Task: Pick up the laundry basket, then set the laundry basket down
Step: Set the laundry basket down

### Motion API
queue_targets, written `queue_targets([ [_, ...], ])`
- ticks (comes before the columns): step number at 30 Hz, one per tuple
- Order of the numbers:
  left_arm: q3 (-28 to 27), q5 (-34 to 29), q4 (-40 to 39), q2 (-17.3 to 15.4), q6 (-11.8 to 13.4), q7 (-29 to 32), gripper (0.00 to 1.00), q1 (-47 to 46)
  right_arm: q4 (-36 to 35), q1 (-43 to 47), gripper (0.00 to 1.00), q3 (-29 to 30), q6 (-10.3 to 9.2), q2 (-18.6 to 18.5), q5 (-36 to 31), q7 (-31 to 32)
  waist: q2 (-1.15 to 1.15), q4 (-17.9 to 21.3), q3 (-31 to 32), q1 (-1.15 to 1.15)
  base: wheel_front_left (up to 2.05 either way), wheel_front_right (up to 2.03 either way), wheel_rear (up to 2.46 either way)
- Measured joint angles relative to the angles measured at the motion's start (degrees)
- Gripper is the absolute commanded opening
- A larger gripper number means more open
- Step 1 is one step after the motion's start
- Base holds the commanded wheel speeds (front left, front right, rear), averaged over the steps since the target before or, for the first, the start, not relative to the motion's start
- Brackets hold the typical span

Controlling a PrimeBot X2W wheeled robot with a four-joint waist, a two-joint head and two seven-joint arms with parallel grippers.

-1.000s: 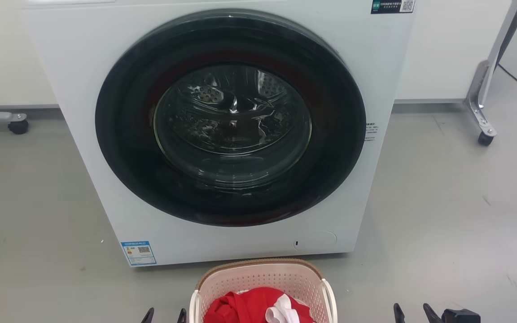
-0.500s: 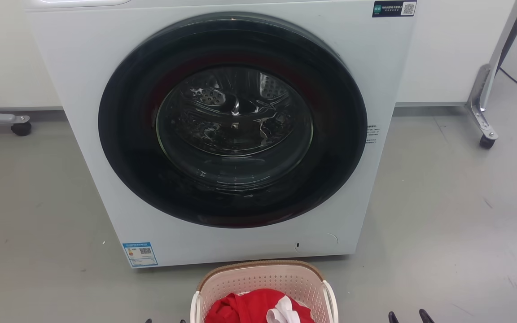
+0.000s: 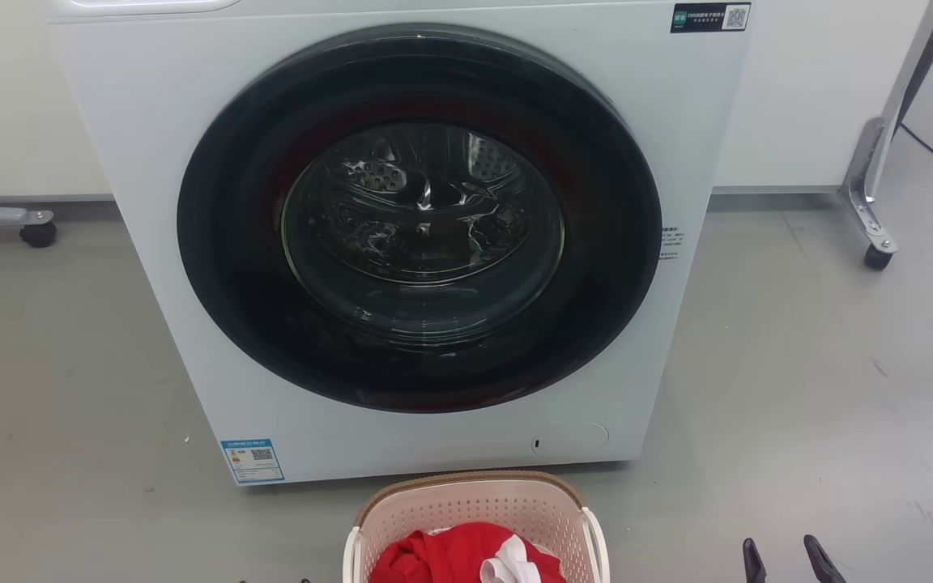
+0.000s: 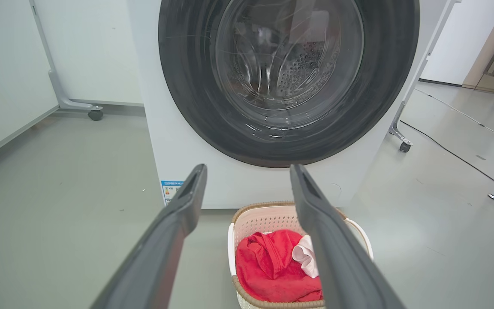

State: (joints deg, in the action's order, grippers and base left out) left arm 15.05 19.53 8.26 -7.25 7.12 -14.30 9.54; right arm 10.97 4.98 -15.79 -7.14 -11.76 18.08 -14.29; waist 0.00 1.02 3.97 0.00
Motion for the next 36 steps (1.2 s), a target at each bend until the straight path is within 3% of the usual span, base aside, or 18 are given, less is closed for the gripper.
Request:
queue_targets([
  [8, -1.2, -2.3, -1.4, 0.6, 0.0, 0.0, 1.0, 1.4, -4.9, 3.3, 1.0, 3.5, 0.0, 1.1, -4.2, 0.0, 0.0, 0.4, -0.1, 0.0, 0.0, 0.0, 0.0],
  [36, -1.7, -4.1, -3.7, 1.6, 0.0, 0.6, 1.0, 1.8, -9.6, 6.2, 1.0, 5.6, -0.01, 3.4, -7.5, 0.6, 0.0, -0.1, -0.7, 0.0, 0.0, 0.0, 0.0],
])
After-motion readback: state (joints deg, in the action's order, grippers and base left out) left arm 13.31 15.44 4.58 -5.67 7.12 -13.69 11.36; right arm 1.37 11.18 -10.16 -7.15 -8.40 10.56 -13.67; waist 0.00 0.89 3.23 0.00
